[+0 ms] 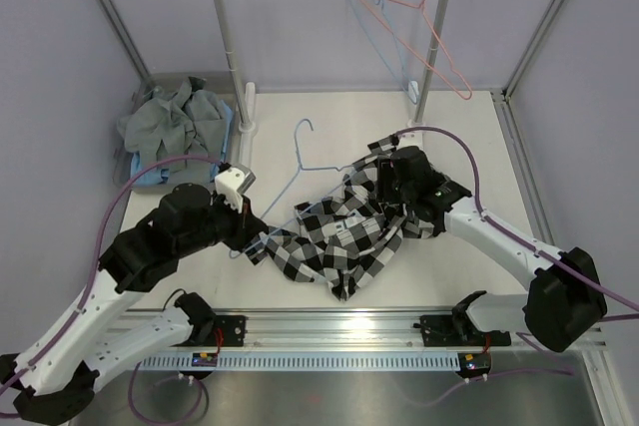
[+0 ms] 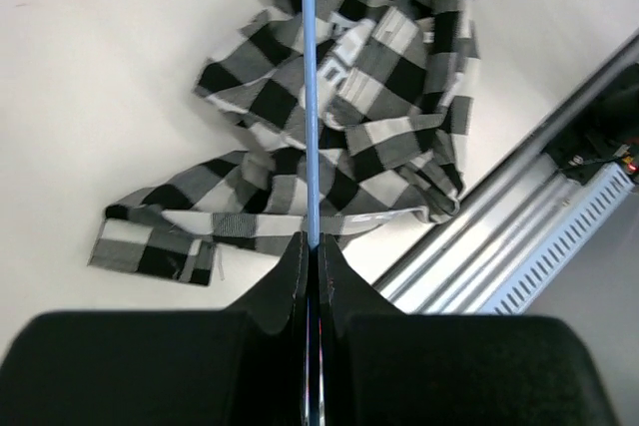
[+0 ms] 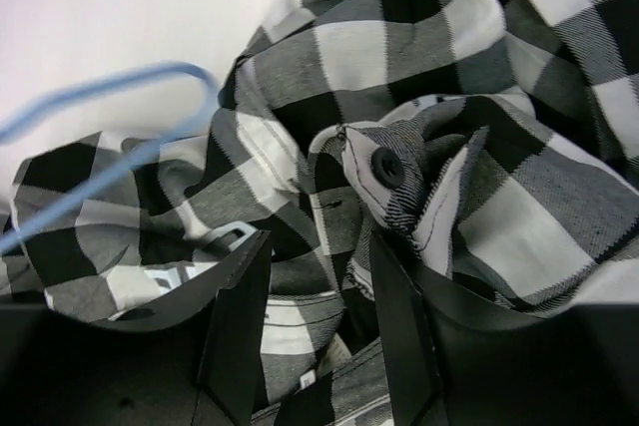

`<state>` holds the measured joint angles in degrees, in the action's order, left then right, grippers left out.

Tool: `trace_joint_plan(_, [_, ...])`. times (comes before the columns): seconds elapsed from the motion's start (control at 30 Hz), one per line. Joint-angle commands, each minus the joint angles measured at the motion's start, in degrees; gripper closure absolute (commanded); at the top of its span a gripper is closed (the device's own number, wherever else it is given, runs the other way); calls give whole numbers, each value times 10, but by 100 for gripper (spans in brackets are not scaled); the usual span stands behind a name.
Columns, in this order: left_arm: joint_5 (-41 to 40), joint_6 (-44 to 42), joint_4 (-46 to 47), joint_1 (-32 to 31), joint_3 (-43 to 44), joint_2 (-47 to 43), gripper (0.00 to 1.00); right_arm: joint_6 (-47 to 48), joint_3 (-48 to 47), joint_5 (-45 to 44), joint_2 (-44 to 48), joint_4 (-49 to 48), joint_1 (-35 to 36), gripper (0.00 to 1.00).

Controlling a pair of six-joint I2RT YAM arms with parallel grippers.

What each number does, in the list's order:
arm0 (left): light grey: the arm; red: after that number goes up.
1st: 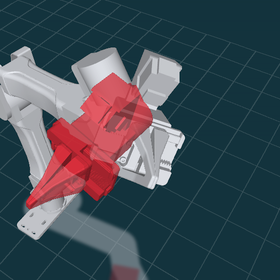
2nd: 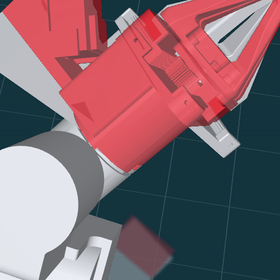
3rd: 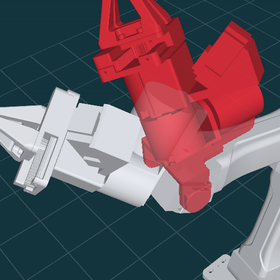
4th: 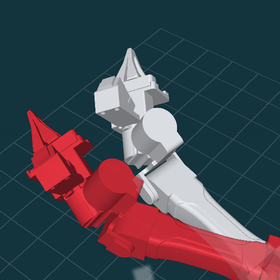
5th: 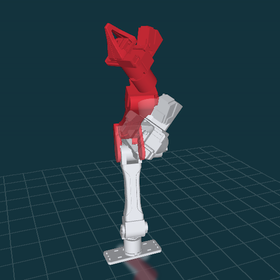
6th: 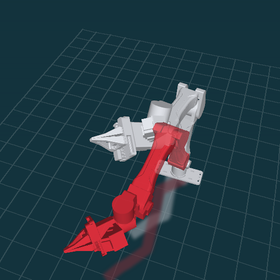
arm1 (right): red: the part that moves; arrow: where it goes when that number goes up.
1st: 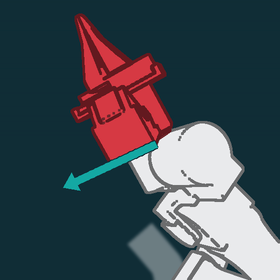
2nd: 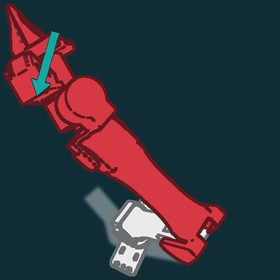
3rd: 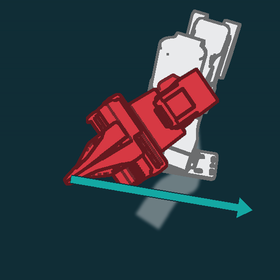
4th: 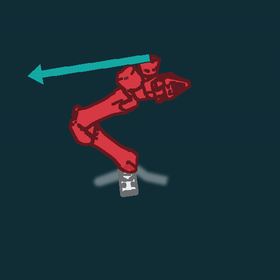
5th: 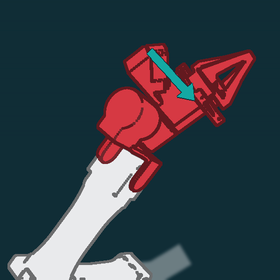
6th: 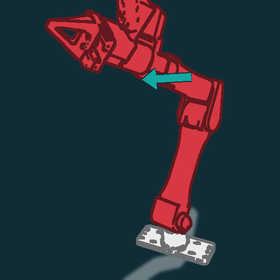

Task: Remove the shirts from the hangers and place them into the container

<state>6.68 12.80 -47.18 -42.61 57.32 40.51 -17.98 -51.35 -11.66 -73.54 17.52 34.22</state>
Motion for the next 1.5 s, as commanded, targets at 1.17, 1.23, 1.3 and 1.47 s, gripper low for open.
trace_joint_plan(1.17, [-323,-89,184,62,642,567,100,-9,63,202,360,8,-85,0])
trace_joint_plan(1.23, [-316,-83,184,64,649,587,100,-7,64,197,367,8,-85,0])
trace_joint_plan(1.3, [-311,-81,185,66,654,600,100,-7,65,192,367,9,-85,1])
trace_joint_plan(1.47, [-302,-76,184,71,656,628,100,-5,71,198,369,8,-85,0])
